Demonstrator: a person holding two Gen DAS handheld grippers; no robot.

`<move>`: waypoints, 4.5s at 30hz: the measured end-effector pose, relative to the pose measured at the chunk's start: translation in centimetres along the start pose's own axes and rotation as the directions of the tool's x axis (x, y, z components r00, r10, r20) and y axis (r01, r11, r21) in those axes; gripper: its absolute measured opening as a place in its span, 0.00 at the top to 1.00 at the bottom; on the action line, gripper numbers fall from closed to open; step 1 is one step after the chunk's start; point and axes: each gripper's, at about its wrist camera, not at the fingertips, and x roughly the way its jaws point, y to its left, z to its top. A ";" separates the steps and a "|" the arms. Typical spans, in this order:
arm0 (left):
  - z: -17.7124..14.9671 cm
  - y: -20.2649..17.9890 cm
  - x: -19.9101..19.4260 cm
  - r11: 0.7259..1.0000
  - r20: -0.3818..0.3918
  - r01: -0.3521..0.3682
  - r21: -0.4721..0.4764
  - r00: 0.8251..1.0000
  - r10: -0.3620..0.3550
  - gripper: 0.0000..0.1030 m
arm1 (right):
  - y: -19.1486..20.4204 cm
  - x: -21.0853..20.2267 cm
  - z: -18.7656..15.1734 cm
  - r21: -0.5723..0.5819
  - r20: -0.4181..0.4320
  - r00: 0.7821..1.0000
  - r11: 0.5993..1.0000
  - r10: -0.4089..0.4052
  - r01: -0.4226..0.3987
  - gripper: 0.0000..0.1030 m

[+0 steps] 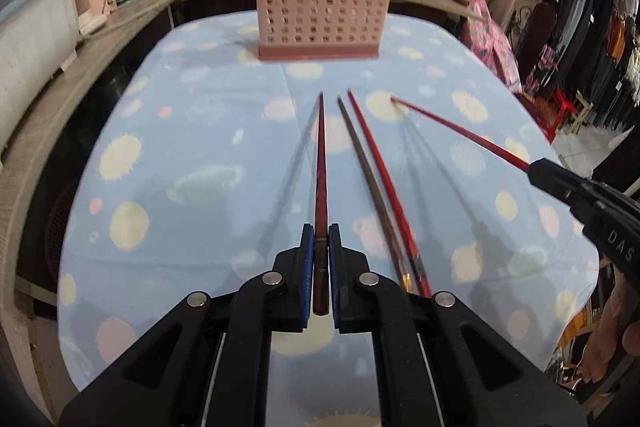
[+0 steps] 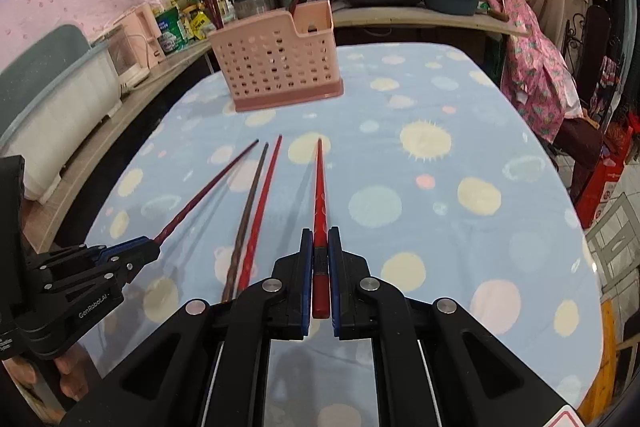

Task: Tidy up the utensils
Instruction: 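Lift both chopsticks with both tools, carry them over the pink basket and lower, then open both tools releasing the chopsticks into the pink basket, then pull both tools back over the last two chopsticks on the table, then grasp the red chopstick with the right tool while the left tool grasps the brown gold-banded chopstick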

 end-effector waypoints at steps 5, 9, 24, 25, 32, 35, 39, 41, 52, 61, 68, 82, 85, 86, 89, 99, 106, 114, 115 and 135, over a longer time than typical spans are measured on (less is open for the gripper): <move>4.8 1.2 -2.6 1.000 0.098 0.005 -0.022 0.995 -0.002 0.93 | -0.1 -1.8 5.4 -0.016 0.101 0.995 1.000 0.001 0.001 0.93; 10.0 2.1 -4.3 1.000 0.184 -0.015 -0.026 0.983 0.020 0.93 | -0.4 -2.5 10.3 -0.013 0.165 0.986 1.000 0.022 -0.020 0.93; 28.2 3.6 -9.8 0.998 0.474 -0.027 -0.052 0.879 0.048 0.93 | -0.1 -1.5 26.7 0.058 0.356 0.920 0.979 0.163 -0.196 0.93; 29.1 3.7 -9.8 0.998 0.482 -0.025 -0.056 0.875 0.049 0.93 | -0.1 -1.3 27.7 0.063 0.370 0.914 0.977 0.168 -0.205 0.93; 33.1 4.0 -7.9 0.998 0.502 -0.016 -0.067 0.864 0.048 0.93 | 0.7 1.3 32.1 0.087 0.403 0.899 0.971 0.170 -0.223 0.93; 33.6 4.2 -6.4 0.998 0.483 -0.011 -0.068 0.874 0.042 0.93 | 0.8 3.1 32.8 0.095 0.389 0.907 0.972 0.163 -0.215 0.93; 33.5 4.4 -4.4 0.998 0.452 -0.007 -0.067 0.891 0.037 0.93 | 0.7 5.7 32.6 0.105 0.348 0.924 0.973 0.157 -0.205 0.93; 33.3 4.8 -3.5 0.997 0.435 -0.007 -0.071 0.900 0.037 0.93 | 0.7 6.8 32.2 0.105 0.328 0.932 0.974 0.155 -0.199 0.93; 32.4 6.1 -0.4 0.993 0.371 0.020 -0.117 0.928 0.026 0.89 | 0.4 10.2 30.9 0.125 0.263 0.957 0.979 0.123 -0.160 0.91; 31.5 6.1 -2.6 0.992 0.438 -0.009 -0.125 0.897 0.063 0.45 | 0.5 7.7 31.0 0.122 0.321 0.940 0.979 0.116 -0.162 0.78; 30.5 5.4 -4.0 0.994 0.449 -0.038 -0.105 0.890 0.082 0.45 | 1.4 5.5 30.2 0.090 0.344 0.931 0.983 0.121 -0.162 0.76; 26.7 3.3 -6.4 0.995 0.455 -0.084 -0.062 0.885 0.103 0.45 | 2.2 2.4 26.3 0.070 0.333 0.933 0.983 0.137 -0.169 0.75; 25.9 3.2 -6.6 0.994 0.447 -0.089 -0.061 0.888 0.107 0.45 | 2.2 1.9 25.3 0.068 0.330 0.934 0.983 0.139 -0.170 0.75; 25.5 3.2 -6.7 0.994 0.445 -0.088 -0.061 0.889 0.106 0.45 | 2.2 1.7 25.1 0.068 0.329 0.934 0.983 0.140 -0.171 0.75; 24.5 3.0 -6.8 0.994 0.435 -0.095 -0.061 0.893 0.112 0.45 | 2.3 1.2 24.2 0.061 0.326 0.936 0.985 0.136 -0.164 0.75; 19.3 3.6 -5.3 0.990 0.356 -0.115 -0.081 0.924 0.136 0.45 | 1.5 0.5 18.4 0.041 0.259 0.960 0.991 0.109 -0.124 0.72; 13.8 3.5 -2.6 0.987 0.259 -0.143 -0.075 0.953 0.158 0.45 | 1.7 2.2 11.0 -0.003 0.122 0.990 0.997 0.073 -0.074 0.72; 7.1 3.1 0.4 0.983 0.149 -0.171 -0.066 0.972 0.179 0.45 | 4.1 4.7 2.1 -0.093 -0.051 0.997 0.994 0.054 -0.058 0.72; 6.3 3.0 0.7 0.983 0.137 -0.173 -0.064 0.974 0.181 0.45 | 4.5 5.0 1.3 -0.105 -0.063 0.997 0.993 0.045 -0.052 0.72; -0.1 2.8 2.2 0.984 0.031 -0.160 -0.080 0.986 0.163 0.45 | 6.1 6.3 -4.3 -0.128 -0.182 0.982 0.989 0.052 -0.076 0.72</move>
